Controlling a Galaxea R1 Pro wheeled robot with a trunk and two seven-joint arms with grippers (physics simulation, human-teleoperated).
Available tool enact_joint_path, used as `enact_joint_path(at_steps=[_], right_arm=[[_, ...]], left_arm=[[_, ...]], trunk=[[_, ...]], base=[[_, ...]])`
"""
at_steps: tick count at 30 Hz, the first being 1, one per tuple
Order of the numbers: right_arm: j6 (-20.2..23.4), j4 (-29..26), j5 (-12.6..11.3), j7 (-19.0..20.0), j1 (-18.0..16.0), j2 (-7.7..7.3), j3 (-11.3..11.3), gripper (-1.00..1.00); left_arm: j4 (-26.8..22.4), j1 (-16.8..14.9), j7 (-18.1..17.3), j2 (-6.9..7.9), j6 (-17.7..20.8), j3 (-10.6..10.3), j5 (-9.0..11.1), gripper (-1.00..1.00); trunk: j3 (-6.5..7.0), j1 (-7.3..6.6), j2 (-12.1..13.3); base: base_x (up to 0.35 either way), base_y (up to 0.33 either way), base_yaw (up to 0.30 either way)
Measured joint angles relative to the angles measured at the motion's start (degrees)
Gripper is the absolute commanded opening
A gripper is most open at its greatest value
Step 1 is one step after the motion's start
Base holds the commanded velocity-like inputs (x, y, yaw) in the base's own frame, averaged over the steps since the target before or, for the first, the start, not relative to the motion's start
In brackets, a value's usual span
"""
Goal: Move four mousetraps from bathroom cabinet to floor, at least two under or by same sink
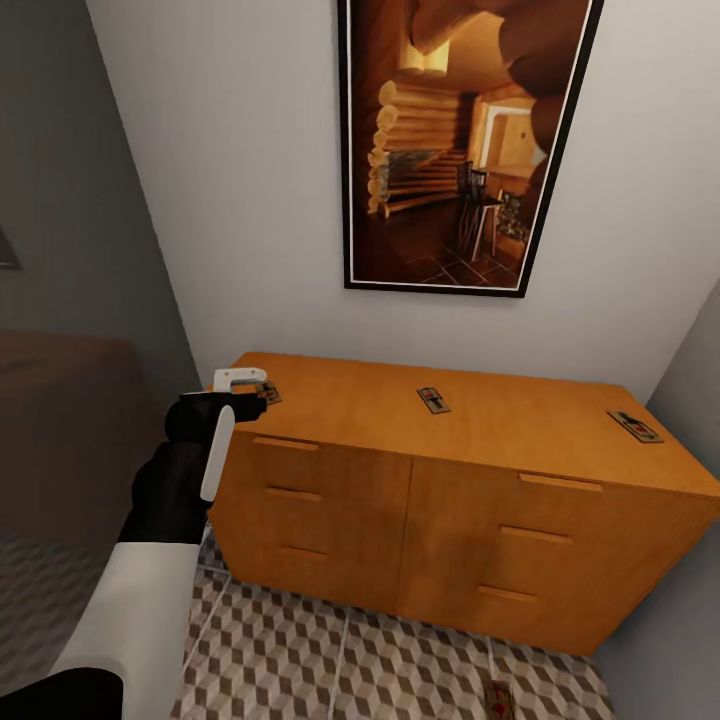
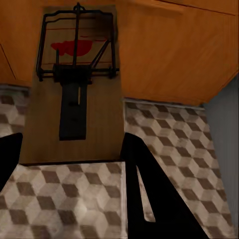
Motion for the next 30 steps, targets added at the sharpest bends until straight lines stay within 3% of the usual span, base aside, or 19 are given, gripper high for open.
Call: enact_joint_path(at_steps=[2, 3, 9, 20, 30], right_arm=[[3.8, 0.0, 0.0, 1.9, 1.5, -0.15, -0.1, -1.0], [5.9, 0.0, -0.2, 5.1, 3.1, -0.97, -0.2, -1.0], [6.9, 0.0, -0.3, 7.9, 3.8, -1.93, -0.1, -1.0], [7.2, 0.0, -0.4, 8.5, 4.0, -2.09, -0.2, -1.0], [7.2, -0.1, -0.4, 8.4, 4.0, -2.09, -0.2, -1.0]], left_arm=[[-0.1, 0.0, 0.0, 0.0, 0.0, 0.0, 0.0, 1.0], [-0.3, 0.0, 0.0, 0.0, 0.0, 0.0, 0.0, 1.0], [-0.3, 0.0, 0.0, 0.0, 0.0, 0.0, 0.0, 1.0], [-0.4, 0.0, 0.0, -0.07, 0.0, 0.0, 0.0, 1.0], [-0.1, 0.0, 0.0, -0.09, 0.0, 0.0, 0.0, 1.0]], trunk=[[0.0, 0.0, 0.0], [-0.01, 0.0, 0.0], [0.0, 0.0, 0.0], [0.0, 0.0, 0.0], [0.0, -0.02, 0.0]], base=[[0.0, 0.0, 0.0], [0.0, 0.0, 0.0], [0.0, 0.0, 0.007], [0.004, -0.004, 0.134], [0.168, -0.183, 0.013]])
